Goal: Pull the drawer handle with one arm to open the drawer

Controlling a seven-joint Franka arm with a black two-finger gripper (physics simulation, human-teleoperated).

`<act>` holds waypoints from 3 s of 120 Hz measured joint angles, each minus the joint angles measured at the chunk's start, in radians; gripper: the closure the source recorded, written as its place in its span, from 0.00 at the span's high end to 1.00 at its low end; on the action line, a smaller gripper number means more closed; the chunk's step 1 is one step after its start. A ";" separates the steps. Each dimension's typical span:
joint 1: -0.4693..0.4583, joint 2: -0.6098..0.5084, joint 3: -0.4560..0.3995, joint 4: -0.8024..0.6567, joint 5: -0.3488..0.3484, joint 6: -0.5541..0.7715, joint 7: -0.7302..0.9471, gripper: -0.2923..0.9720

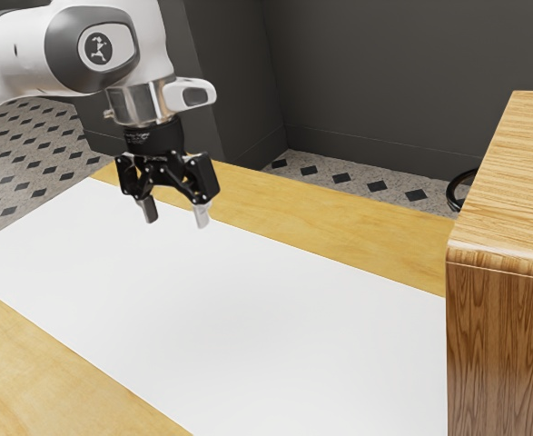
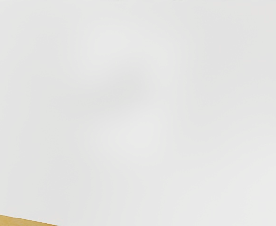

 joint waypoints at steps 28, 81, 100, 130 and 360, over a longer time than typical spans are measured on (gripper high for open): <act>0.000 0.000 0.000 0.000 0.000 0.010 -0.010 0.77; -0.062 -0.185 -0.077 0.144 -0.263 0.062 -0.062 0.77; -0.131 -0.188 -0.126 0.161 -0.279 0.116 -0.096 0.77; -0.130 -0.062 -0.234 0.186 -0.257 0.232 -0.155 0.77; -0.500 0.340 0.199 0.371 -0.416 0.350 -0.270 0.77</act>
